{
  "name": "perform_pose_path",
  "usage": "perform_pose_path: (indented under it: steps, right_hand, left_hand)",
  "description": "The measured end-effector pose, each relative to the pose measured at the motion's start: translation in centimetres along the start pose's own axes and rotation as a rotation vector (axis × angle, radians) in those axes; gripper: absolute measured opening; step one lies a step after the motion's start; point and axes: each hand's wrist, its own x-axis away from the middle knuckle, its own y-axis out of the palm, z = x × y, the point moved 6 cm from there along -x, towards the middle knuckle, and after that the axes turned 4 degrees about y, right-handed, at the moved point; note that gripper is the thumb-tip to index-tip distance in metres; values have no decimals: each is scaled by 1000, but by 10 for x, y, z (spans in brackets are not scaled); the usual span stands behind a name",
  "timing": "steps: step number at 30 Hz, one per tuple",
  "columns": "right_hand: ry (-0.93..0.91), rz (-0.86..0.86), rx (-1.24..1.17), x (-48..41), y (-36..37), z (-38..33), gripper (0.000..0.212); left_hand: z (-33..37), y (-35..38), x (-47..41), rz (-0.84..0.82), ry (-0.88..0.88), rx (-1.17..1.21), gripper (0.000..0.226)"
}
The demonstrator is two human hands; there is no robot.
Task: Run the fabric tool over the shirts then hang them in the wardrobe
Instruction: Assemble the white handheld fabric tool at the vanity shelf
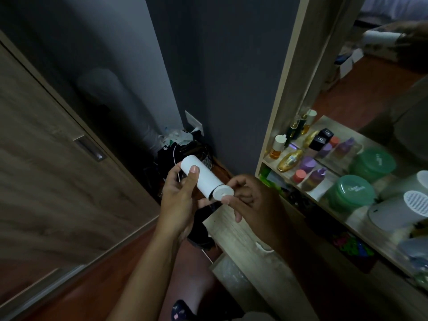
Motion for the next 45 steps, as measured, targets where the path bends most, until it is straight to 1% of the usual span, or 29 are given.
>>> perform_pose_path:
  steps: [3,8,10,16,18,21,24,27,34,40,45]
  right_hand:
    - [9,2,-9,-3,-2,-2,18]
    - [10,-24,10,-4,-3,-3,10]
    - [-22,-37,36,-3,-5,-4,10]
    - [-88,-12,141,-4,-10,-14,18]
    - [-96,-43,157,-6,-11,-16,21]
    - [-41,-66,137,-10,-14,-12,17]
    - [19,-34,97,-14,-16,-9,15]
    - [41,-18,72,-16,-17,-11,16]
    - [74,-58,41,-15,-11,-5,21]
    - [122,-157,-30,-18,-13,-3,19]
    - [139,-84,-63,-19,-12,0,21]
  left_hand:
    - [-1,0,-2,-2,-8,-2,36]
    - [-1,2,-1,-9,-12,13,38]
    - [-1,2,-2,-15,-8,-5,38]
    - [-2,1,-4,-18,-20,-27,37]
    - [-2,5,-2,-40,-15,-37,36]
    - [-2,8,-1,-53,-6,-37,35]
    - [-2,7,-2,-56,-11,-54,34]
    - [-2,8,-4,-86,-5,-76,34]
    - [-1,4,-5,-153,-8,-153,36]
    - [-4,5,-2,-216,-20,-183,35]
    - [2,8,-5,-240,-3,-220,36]
